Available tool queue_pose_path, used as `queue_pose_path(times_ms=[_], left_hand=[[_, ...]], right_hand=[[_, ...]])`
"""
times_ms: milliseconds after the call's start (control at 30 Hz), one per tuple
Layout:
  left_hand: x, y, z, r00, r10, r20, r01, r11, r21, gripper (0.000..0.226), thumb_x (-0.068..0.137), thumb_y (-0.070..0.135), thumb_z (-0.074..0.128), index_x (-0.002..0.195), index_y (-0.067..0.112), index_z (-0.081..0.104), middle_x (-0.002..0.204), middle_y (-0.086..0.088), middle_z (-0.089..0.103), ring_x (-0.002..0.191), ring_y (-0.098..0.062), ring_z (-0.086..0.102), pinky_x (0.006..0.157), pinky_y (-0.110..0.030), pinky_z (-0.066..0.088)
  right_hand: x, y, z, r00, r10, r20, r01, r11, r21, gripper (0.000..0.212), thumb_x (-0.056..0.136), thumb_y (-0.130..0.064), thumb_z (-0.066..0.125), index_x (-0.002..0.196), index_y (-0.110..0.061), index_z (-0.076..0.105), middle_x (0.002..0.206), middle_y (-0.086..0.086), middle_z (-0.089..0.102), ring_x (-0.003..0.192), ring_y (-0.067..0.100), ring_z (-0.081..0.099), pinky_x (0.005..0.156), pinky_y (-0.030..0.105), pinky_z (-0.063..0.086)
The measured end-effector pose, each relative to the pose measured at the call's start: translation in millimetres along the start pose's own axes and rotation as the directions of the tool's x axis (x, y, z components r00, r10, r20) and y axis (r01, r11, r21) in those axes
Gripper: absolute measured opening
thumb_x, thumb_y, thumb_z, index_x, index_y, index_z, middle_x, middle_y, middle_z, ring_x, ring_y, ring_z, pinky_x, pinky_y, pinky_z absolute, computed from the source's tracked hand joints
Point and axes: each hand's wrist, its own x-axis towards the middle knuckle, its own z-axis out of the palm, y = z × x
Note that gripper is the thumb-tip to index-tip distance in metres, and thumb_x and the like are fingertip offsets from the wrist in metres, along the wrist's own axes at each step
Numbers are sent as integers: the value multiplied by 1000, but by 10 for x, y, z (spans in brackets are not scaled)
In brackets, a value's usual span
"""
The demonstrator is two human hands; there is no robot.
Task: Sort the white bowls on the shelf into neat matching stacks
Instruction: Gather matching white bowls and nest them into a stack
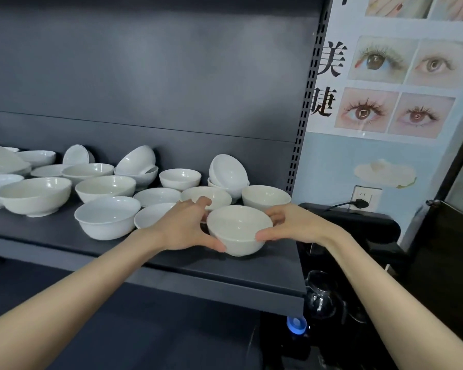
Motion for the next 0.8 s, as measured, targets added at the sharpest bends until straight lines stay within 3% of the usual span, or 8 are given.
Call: queue_pose_path(times_ms=[133, 200, 300, 400, 533, 633, 733, 800], left_hand=[[-12, 20, -122, 995, -11, -99, 1, 995, -98, 102, 56, 43, 88, 139, 16, 35, 101, 17, 56, 95, -5, 51, 75, -11, 35], [18, 0, -249, 987, -35, -159, 10, 987, -159, 95, 57, 38, 89, 136, 19, 39, 98, 24, 52, 95, 0, 51, 76, -4, 34], [131, -120, -423, 978, -70, -196, 9, 956, -294, 99, 52, 32, 94, 135, 17, 42, 108, 12, 60, 108, -9, 56, 94, -17, 40], [266, -291, -539, 974, -107, -198, 13, 905, -426, 120, 37, 33, 95, 141, 11, 38, 107, 9, 58, 94, -11, 63, 88, -31, 53], [479, -508, -600, 977, -131, -171, 25, 857, -515, 97, 53, 11, 92, 136, 9, 43, 106, 5, 58, 89, -12, 66, 82, -31, 55], [643, -645, -609, 984, -117, -137, 35, 870, -491, 75, 51, 22, 94, 115, 17, 56, 105, 1, 63, 94, -15, 65, 87, -34, 54], [770, -774, -593, 992, -103, -71, 59, 888, -457, 89, 40, 39, 94, 114, 17, 49, 105, 4, 62, 98, -12, 63, 88, -34, 53], [833, -863, -567, 997, -81, -14, 63, 868, -492, 81, 52, 23, 94, 115, 14, 44, 107, 1, 62, 99, -13, 63, 90, -36, 53]], right_hand=[[36, -107, -75, 998, -51, -44, 51, 999, 0, 41, 70, -26, 83, 107, -16, 69, 101, 2, 74, 94, 18, 70, 94, 37, 53], [82, -218, -153, 992, -90, -91, 93, 995, 32, 39, 66, -29, 84, 101, -18, 71, 97, 4, 75, 90, 21, 70, 92, 40, 54], [245, -390, -195, 979, -134, -156, 137, 990, 13, 51, 56, -45, 82, 100, -22, 71, 92, -3, 75, 87, 17, 71, 94, 42, 52], [495, -483, -149, 971, -116, -210, 126, 991, 37, 55, 66, -36, 84, 113, -18, 63, 100, -8, 73, 92, 9, 69, 93, 30, 51], [760, -538, -48, 977, -61, -203, 94, 984, 154, 58, 74, -27, 81, 122, -16, 52, 108, -5, 71, 93, 5, 68, 74, 12, 47], [930, -552, 66, 976, -45, -213, 80, 984, 160, 57, 73, -20, 82, 121, -14, 53, 114, 0, 67, 88, 7, 67, 67, 6, 48], [1073, -539, 136, 969, -36, -246, 63, 993, 104, 57, 69, -20, 85, 119, -16, 58, 114, -1, 65, 81, 3, 64, 73, 9, 48], [1125, -506, 153, 967, -18, -254, 50, 992, 119, 59, 68, -18, 86, 120, -17, 58, 117, 0, 65, 85, 6, 66, 81, 15, 49]])
